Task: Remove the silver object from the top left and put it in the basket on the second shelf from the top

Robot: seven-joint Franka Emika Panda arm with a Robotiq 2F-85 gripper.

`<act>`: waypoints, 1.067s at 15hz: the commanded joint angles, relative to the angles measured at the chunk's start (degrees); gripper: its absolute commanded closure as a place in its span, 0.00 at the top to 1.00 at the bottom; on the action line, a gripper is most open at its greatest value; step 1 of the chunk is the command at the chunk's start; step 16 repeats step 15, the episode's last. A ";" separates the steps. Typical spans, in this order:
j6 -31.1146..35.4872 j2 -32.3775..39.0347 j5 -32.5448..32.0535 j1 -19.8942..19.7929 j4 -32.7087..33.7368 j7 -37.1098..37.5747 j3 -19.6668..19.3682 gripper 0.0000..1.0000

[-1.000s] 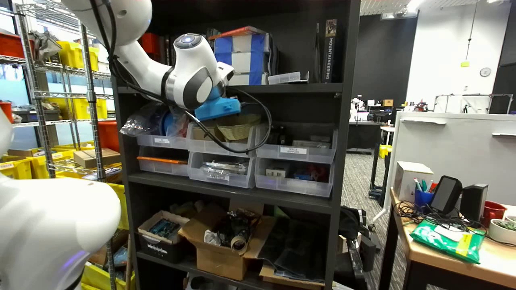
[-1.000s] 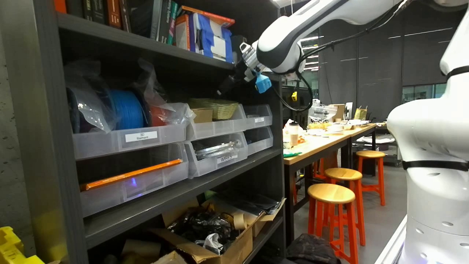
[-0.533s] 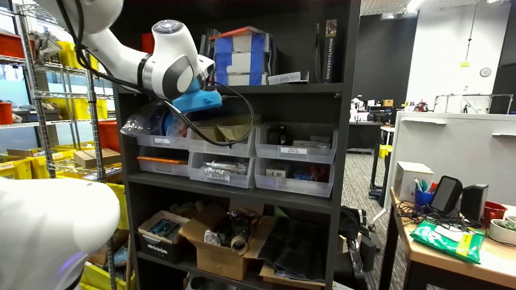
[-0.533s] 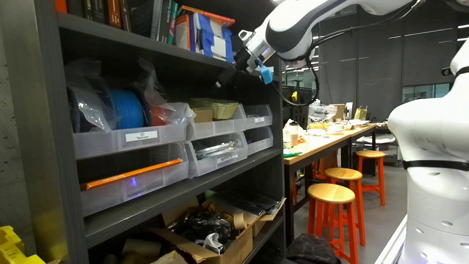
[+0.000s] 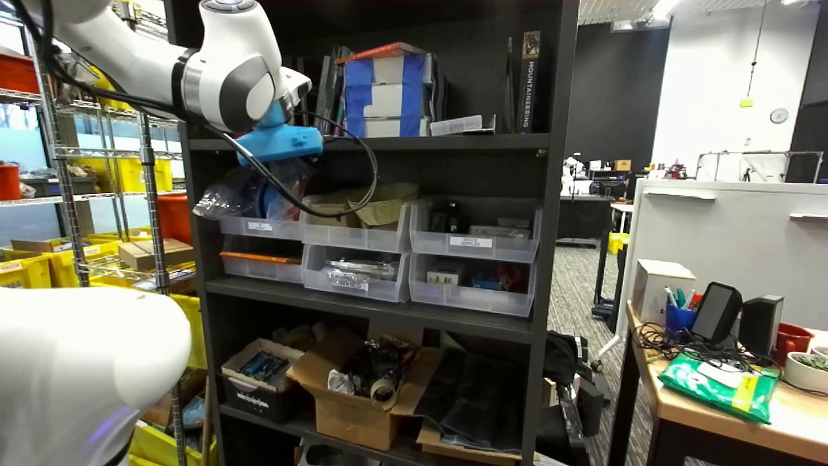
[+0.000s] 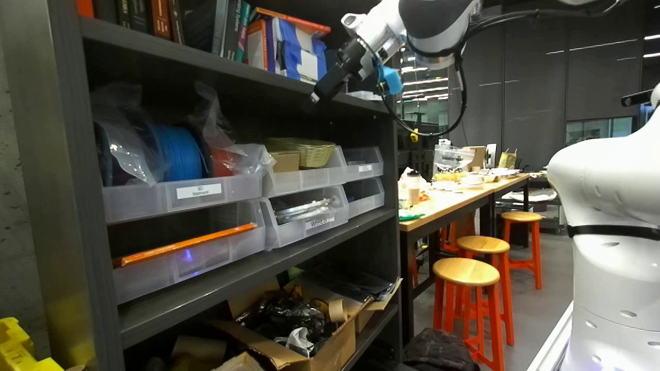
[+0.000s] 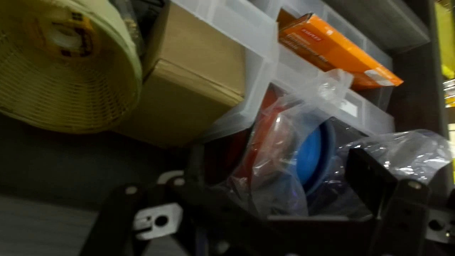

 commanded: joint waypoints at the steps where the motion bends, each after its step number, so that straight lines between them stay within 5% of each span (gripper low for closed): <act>1: -12.37 -6.86 2.44 -0.33 -1.12 0.97 4.78 1.00; 6: -31.37 -11.29 7.68 0.77 1.96 0.77 9.58 1.00; 11: -42.94 -9.87 9.98 -0.43 8.27 -1.51 9.42 1.00; 16: -43.42 -10.21 10.56 -2.99 8.38 -1.51 10.55 1.00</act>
